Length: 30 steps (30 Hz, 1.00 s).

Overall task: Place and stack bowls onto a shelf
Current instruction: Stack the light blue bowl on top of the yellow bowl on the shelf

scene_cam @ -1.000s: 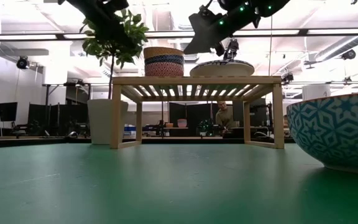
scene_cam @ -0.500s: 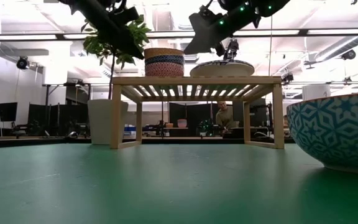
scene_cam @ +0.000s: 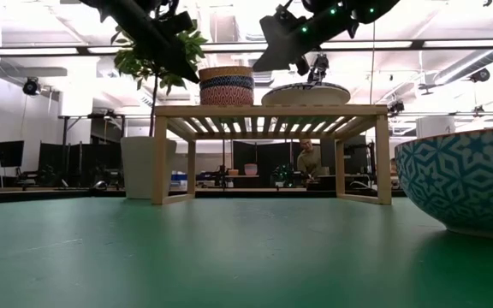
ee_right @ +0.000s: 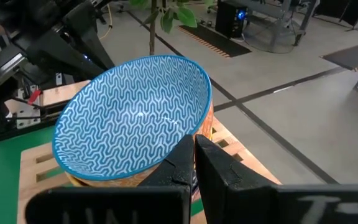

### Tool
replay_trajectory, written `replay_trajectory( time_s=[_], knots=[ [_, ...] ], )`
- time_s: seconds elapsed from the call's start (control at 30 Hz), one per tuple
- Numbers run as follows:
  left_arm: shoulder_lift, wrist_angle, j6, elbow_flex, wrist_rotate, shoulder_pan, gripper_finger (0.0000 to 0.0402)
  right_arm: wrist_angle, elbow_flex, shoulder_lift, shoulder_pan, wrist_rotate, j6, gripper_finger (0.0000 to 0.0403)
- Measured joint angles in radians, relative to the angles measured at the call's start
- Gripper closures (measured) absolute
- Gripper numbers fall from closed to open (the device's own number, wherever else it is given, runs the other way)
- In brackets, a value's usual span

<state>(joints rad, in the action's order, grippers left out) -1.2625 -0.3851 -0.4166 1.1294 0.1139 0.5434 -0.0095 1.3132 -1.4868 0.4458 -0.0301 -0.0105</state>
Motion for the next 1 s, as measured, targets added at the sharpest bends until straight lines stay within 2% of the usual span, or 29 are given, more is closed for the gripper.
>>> replay_trajectory(
  time_s=[0.73, 1.0],
  knots=[
    [0.025, -0.033, 0.171, 0.003, -0.008, -0.001, 0.0402, 0.029, 0.0, -0.002, -0.001, 0.004, 0.05, 0.0394],
    [0.062, -0.051, 0.162, 0.003, -0.007, -0.001, 0.0402, 0.032, 0.0, -0.001, -0.001, -0.02, 0.039, 0.0394]
  ],
)
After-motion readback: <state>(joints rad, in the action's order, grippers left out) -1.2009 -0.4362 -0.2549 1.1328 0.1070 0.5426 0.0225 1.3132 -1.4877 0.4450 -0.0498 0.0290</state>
